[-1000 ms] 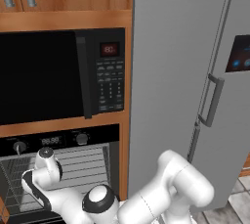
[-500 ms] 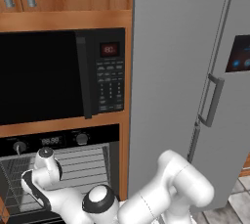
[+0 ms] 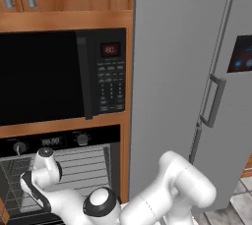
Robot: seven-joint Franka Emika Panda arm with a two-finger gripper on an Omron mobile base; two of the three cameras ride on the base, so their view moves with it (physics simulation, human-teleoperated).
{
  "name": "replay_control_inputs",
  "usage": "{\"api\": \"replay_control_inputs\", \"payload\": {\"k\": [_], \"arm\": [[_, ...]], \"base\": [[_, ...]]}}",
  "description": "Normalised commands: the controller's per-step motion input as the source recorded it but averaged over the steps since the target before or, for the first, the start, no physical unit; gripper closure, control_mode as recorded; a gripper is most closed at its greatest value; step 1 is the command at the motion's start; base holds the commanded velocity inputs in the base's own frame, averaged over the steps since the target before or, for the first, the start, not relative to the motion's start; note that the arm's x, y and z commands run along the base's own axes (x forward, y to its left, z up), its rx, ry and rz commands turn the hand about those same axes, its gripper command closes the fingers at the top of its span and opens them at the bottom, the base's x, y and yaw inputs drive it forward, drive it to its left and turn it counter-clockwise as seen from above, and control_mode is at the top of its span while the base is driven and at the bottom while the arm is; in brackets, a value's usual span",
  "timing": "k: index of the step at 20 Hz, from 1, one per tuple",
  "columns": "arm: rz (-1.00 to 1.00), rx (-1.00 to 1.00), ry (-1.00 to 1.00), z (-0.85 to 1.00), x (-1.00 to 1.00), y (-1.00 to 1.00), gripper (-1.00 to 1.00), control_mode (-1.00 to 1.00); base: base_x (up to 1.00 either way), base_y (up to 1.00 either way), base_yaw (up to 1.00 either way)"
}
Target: Take the fish from the oven and place it on the plate on the counter.
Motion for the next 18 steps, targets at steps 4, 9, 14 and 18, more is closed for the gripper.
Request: {"api": "replay_control_inputs", "payload": {"k": [4, 9, 14, 18], "arm": [[0.00, -0.05, 0.00, 0.08, -0.26, 0.00, 1.00, -1.00], [0.00, -0.01, -0.01, 0.39, -0.46, -0.03, 1.00, -1.00], [0.00, 0.01, -0.01, 0.84, -0.51, -0.14, 1.00, -1.00], [0.00, 0.07, -0.01, 0.84, -0.64, -0.30, 1.00, -1.00]], "base": [[0.00, 0.00, 0.00], [0.00, 0.00, 0.00], [0.00, 0.00, 0.00], [0.00, 0.00, 0.00]]}}
